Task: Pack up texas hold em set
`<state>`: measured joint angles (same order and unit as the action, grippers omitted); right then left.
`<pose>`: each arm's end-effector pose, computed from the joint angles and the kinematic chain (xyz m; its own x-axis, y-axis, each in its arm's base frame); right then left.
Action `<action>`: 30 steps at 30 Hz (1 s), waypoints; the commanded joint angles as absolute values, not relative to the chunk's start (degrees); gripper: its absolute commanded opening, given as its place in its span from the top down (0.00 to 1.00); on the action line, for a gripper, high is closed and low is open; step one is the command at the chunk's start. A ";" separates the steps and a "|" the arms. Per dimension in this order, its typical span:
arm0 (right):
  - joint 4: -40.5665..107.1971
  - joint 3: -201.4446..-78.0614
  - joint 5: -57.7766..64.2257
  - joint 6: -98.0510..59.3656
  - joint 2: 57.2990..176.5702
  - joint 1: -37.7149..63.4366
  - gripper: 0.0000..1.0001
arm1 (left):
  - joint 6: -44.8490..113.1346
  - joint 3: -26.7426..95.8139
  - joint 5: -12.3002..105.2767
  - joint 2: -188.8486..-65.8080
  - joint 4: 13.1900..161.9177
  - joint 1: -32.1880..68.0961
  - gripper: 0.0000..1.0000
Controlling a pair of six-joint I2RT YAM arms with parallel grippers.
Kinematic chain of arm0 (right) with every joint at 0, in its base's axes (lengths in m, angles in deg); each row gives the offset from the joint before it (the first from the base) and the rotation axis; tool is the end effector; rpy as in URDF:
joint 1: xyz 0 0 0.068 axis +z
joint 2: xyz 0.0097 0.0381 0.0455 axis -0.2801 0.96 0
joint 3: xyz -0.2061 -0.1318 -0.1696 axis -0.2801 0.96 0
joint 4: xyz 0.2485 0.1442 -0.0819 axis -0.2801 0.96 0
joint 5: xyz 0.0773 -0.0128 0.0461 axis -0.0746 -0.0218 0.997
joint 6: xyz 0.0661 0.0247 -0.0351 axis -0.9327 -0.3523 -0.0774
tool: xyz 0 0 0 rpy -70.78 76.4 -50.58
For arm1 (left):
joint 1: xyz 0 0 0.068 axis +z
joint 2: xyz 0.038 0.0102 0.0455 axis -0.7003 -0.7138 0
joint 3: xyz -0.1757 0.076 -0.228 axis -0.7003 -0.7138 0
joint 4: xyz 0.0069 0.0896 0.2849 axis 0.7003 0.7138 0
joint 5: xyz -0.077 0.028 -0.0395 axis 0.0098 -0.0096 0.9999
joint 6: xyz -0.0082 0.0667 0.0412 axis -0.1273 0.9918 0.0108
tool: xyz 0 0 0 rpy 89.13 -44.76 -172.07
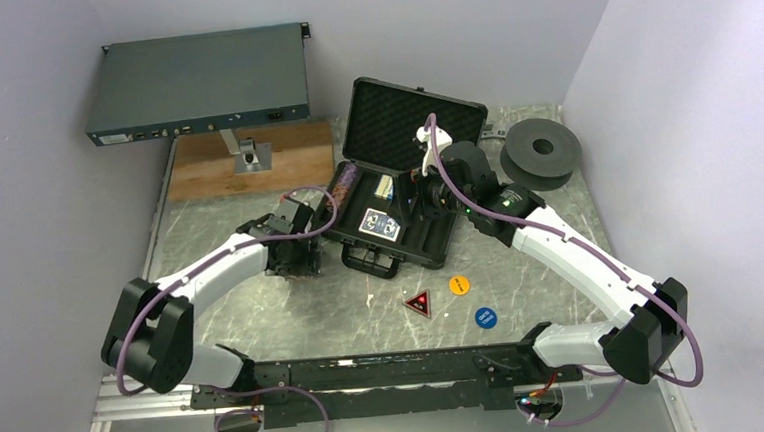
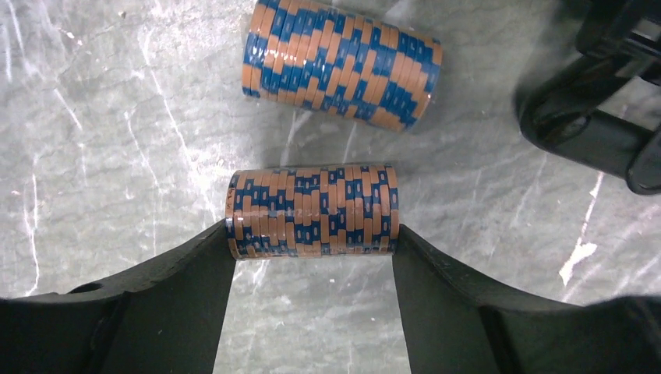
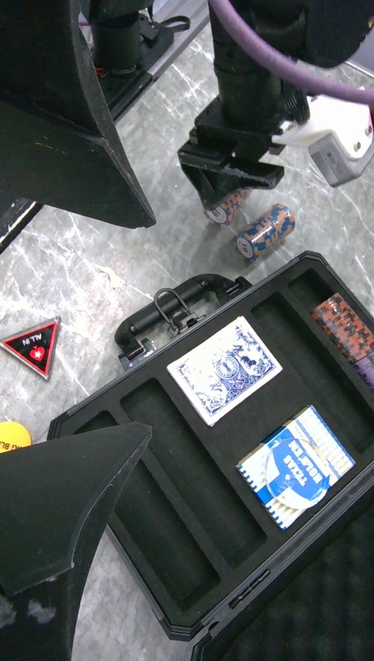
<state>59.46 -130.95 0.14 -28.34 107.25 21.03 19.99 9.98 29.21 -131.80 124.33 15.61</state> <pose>0.2647 0.2083 0.3517 -0.5770 -0.0980 -0.8108 -0.5205 0.8092 0.2726 0.2651 -0.1340 0.1680 -0.9095 0.0114 -0.4155 0.0308 0.9987 -0.0402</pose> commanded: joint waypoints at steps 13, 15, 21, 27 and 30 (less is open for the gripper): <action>55.85 -129.76 -7.11 -28.93 104.00 20.82 0.00 | 17.40 20.55 29.70 -123.73 127.66 12.67 0.70; 55.52 -129.41 -8.64 -29.23 103.60 20.82 0.00 | 14.76 22.73 29.48 -125.35 127.91 12.40 0.70; 55.38 -128.88 -10.70 -29.49 102.50 20.43 0.00 | 7.37 29.77 32.15 -132.71 124.98 11.25 0.77; 55.67 -128.48 -12.21 -29.43 101.31 20.03 0.00 | 1.78 37.17 33.58 -141.24 124.20 11.22 0.78; 55.73 -128.38 -12.49 -29.36 100.95 20.03 0.00 | -1.61 39.50 33.78 -144.23 124.11 11.19 0.79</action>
